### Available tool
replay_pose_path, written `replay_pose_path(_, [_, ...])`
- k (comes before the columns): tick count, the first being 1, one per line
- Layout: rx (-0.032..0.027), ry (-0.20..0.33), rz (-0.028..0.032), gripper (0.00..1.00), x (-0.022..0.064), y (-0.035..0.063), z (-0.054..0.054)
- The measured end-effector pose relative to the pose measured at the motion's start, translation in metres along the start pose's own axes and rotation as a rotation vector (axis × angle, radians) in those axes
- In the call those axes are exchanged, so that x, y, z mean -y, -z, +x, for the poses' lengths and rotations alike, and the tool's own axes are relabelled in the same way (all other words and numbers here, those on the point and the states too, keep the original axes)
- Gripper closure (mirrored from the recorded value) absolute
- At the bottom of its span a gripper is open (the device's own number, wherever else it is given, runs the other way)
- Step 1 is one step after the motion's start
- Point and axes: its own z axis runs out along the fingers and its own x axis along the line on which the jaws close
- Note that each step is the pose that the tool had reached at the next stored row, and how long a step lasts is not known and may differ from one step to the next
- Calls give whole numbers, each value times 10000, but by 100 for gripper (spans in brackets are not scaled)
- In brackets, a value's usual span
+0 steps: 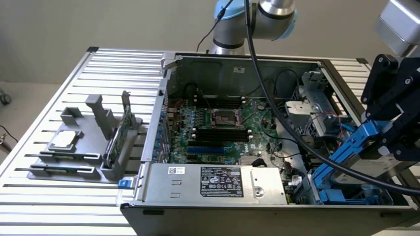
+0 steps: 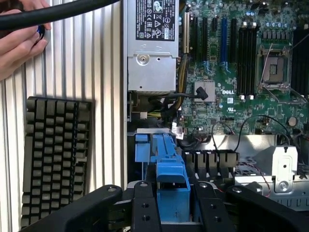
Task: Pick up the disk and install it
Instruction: 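Insert the disk into the insertion slot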
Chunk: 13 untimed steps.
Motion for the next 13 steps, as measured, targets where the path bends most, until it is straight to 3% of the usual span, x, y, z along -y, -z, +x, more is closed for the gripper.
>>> replay_pose_path(13, [135, 119, -11, 67, 2, -59, 33])
